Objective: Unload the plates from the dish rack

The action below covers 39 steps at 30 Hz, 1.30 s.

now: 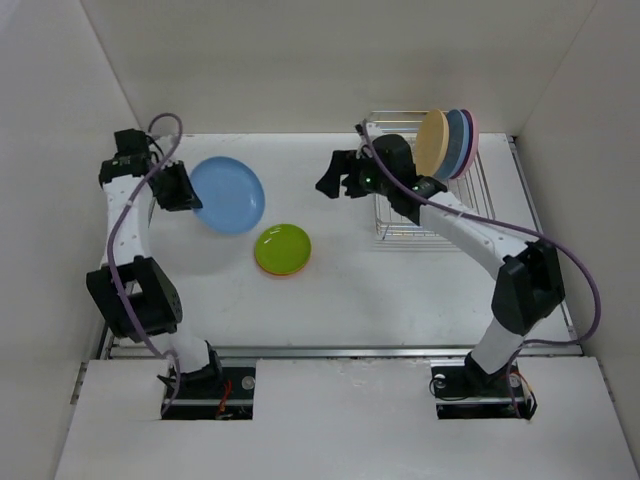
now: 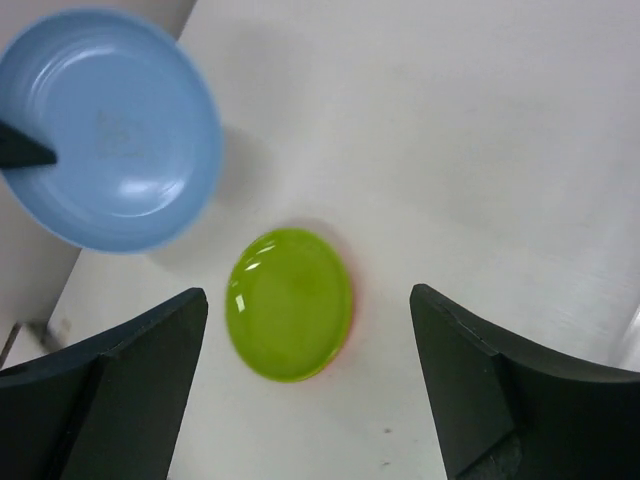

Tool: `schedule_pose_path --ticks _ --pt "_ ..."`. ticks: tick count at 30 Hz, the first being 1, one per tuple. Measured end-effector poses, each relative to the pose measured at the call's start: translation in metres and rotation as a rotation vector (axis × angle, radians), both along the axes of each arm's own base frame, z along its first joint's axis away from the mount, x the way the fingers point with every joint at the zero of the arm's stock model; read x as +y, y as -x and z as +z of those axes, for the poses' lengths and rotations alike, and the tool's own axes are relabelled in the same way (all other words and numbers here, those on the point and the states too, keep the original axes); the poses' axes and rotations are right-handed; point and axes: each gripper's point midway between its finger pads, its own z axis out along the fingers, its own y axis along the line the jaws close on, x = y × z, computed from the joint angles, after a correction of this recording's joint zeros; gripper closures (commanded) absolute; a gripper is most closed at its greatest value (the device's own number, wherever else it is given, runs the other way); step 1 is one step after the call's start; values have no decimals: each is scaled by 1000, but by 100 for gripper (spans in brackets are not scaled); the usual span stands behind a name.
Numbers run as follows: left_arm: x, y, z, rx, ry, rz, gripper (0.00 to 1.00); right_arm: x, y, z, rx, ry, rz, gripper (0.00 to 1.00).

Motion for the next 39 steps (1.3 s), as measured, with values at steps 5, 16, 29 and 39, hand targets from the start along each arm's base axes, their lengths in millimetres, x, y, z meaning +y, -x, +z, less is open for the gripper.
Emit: schedule_pose_path --ticks 5,16,29,39 --pt "56 -33 -44 79 137 226 100 -70 -27 28 -37 38 -247 9" --pt "62 -46 -148 328 335 343 81 -225 -71 50 -54 241 -795 7" --pt "73 -30 -160 373 240 400 23 -302 -170 -15 5 516 -1069 18" --pt "81 -6 -84 204 91 412 21 -315 -184 -40 33 608 -1099 85"
